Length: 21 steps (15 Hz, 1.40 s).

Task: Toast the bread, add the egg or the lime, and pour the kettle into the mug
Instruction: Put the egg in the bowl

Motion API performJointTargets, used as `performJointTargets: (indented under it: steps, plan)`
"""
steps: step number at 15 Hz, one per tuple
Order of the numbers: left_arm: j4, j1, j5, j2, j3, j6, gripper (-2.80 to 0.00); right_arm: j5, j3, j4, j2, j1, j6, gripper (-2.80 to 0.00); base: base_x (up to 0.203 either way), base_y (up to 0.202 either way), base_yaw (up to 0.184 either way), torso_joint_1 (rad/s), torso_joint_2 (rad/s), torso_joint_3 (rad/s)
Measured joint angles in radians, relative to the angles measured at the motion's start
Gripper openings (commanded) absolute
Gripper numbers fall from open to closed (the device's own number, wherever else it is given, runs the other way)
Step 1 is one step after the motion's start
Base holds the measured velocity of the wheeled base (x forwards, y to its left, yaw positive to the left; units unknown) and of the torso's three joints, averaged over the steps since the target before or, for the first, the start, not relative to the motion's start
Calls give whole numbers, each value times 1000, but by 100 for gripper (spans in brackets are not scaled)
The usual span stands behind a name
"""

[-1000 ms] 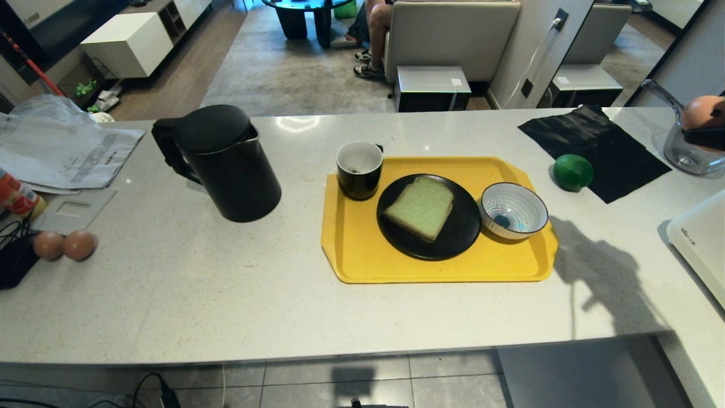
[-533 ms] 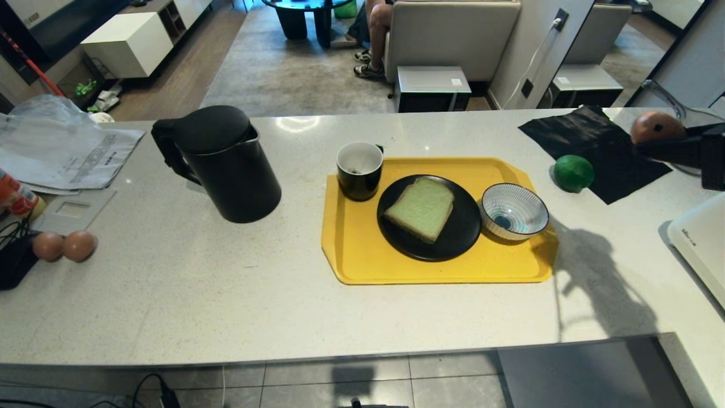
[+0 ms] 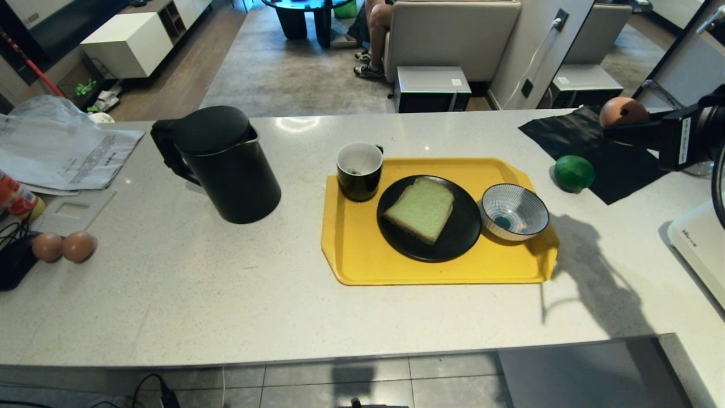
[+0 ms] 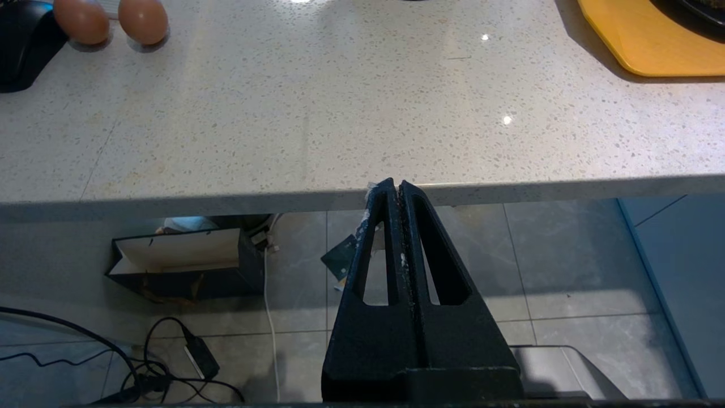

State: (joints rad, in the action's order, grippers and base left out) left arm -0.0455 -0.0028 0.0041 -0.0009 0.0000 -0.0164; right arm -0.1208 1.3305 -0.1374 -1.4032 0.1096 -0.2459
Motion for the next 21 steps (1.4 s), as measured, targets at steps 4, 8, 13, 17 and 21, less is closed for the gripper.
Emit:
performJointTargets:
  steps: [4,8,13,17,21]
  plan:
    - [0,0,0,0,0,4,-280,-3,10,-2,-4,-1,-6,-280,0,0,0,0,0,0]
    - [0,0,-1,0,0,8,-280,33,3,-5,-21,26,-15,-280,0,0,0,0,0,0]
    - [0,0,0,0,0,9,-280,79,-2,-8,-44,66,-49,-280,0,0,0,0,0,0]
    - [-1,0,0,0,0,9,-280,107,-14,-8,-61,69,-65,-280,0,0,0,2,7,-125]
    - [-1,0,0,0,0,9,-280,107,-16,-7,-66,69,-91,-280,0,0,0,2,6,-182]
